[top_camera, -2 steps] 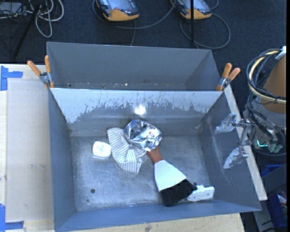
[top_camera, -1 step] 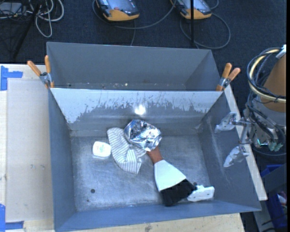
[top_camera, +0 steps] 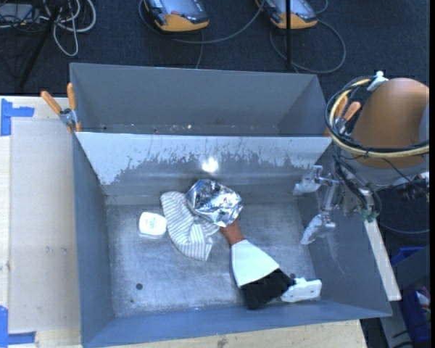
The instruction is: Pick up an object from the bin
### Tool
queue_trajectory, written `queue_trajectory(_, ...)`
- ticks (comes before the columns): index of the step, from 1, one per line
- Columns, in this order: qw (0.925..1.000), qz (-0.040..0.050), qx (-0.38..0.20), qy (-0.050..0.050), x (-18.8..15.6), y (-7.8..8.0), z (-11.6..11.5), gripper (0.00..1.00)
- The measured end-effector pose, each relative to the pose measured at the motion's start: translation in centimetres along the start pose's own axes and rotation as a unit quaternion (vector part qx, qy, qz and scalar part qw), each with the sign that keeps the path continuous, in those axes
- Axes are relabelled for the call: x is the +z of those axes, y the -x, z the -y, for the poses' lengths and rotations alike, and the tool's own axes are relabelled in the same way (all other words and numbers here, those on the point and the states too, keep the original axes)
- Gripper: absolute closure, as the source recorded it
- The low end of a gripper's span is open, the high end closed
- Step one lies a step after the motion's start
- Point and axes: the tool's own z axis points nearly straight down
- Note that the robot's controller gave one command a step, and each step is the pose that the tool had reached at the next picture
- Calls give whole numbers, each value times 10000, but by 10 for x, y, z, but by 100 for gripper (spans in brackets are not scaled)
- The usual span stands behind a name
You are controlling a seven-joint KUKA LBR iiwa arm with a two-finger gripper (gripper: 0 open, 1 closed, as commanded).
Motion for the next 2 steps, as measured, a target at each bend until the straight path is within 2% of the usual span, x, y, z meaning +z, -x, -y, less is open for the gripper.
queue_trajectory(1,9957,-29,925,17,40,22,-3,0)
queue_trajectory(2,9969,-63,790,-3,108,11,-54,100)
